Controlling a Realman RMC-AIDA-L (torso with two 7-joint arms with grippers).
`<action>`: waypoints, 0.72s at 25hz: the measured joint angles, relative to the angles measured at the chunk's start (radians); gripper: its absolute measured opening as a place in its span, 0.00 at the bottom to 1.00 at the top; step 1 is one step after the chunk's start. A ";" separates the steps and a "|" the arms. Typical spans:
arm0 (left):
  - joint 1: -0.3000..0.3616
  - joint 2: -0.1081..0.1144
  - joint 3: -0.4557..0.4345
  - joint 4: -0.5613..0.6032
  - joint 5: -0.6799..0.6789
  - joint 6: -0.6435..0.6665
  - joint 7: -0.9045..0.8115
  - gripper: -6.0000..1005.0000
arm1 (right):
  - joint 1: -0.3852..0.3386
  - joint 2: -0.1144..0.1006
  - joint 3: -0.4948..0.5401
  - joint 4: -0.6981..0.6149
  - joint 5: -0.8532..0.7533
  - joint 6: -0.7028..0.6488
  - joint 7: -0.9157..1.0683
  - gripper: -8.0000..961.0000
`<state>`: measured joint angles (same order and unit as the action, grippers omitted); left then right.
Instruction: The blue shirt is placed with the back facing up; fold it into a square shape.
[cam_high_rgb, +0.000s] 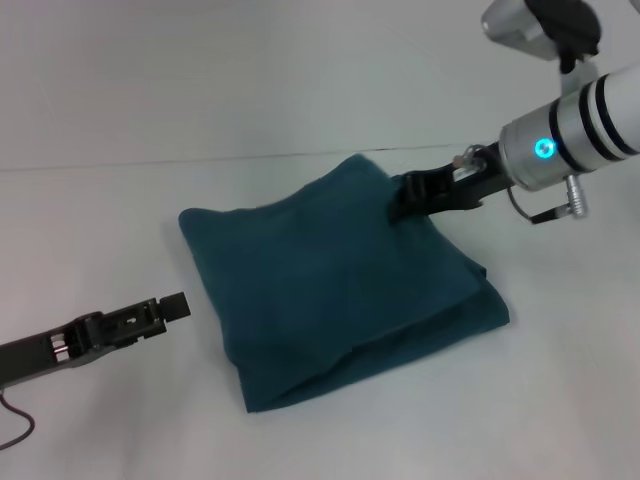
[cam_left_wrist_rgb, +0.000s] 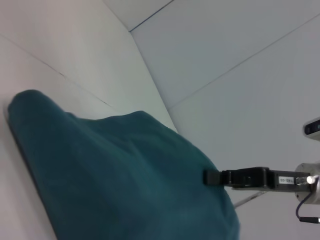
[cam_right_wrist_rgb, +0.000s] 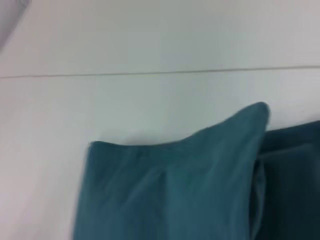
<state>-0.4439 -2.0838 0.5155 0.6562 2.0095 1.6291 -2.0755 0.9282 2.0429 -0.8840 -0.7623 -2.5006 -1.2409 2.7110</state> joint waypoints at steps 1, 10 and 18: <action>-0.001 0.001 0.000 0.001 0.000 -0.001 0.000 0.93 | -0.008 0.000 -0.022 0.001 -0.031 0.042 0.011 0.08; 0.004 0.000 -0.003 -0.002 0.000 -0.012 0.002 0.93 | 0.015 0.004 -0.079 0.144 -0.059 0.210 -0.022 0.09; 0.005 -0.001 -0.013 -0.003 0.000 -0.023 0.002 0.93 | 0.024 0.000 -0.095 0.181 -0.086 0.213 0.002 0.10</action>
<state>-0.4392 -2.0847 0.5027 0.6534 2.0096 1.6062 -2.0736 0.9521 2.0431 -0.9793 -0.5808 -2.5862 -1.0283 2.7129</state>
